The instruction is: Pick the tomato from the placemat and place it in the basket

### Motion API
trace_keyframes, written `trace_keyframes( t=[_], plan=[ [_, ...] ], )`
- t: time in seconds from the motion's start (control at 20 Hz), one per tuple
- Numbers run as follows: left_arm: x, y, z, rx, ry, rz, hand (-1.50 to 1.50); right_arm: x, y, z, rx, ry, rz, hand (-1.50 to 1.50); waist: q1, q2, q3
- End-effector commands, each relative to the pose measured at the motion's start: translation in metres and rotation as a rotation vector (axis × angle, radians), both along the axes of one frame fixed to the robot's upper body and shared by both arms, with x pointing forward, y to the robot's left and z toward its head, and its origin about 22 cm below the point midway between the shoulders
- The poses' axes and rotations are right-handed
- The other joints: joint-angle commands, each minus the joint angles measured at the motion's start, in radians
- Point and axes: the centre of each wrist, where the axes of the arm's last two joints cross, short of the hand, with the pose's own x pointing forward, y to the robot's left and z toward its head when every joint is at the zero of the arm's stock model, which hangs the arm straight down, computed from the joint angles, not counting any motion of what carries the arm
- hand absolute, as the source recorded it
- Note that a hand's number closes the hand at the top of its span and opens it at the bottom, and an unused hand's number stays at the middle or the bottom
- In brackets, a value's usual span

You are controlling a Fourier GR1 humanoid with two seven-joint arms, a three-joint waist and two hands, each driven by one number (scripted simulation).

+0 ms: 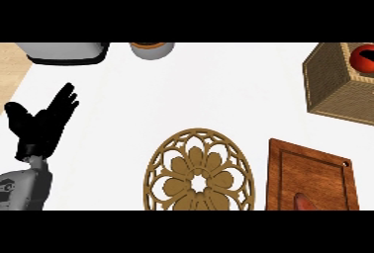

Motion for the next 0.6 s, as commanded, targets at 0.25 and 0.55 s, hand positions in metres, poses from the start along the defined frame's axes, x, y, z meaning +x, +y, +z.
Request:
trace_keyframes(
  t=[0.25, 0.55],
  plan=[
    [0.003, 0.013, 0.013, 0.001, -0.016, 0.030, 0.00, -0.062, -0.097, 0.035, 0.309, -0.135, -0.094, -1.50, -0.019, -0.003, 0.000],
    [-0.004, -0.007, -0.003, 0.007, -0.007, -0.004, 0.00, -0.129, -0.167, 0.032, 0.309, -0.050, -0.050, -1.50, 0.005, 0.008, 0.003]
  ],
)
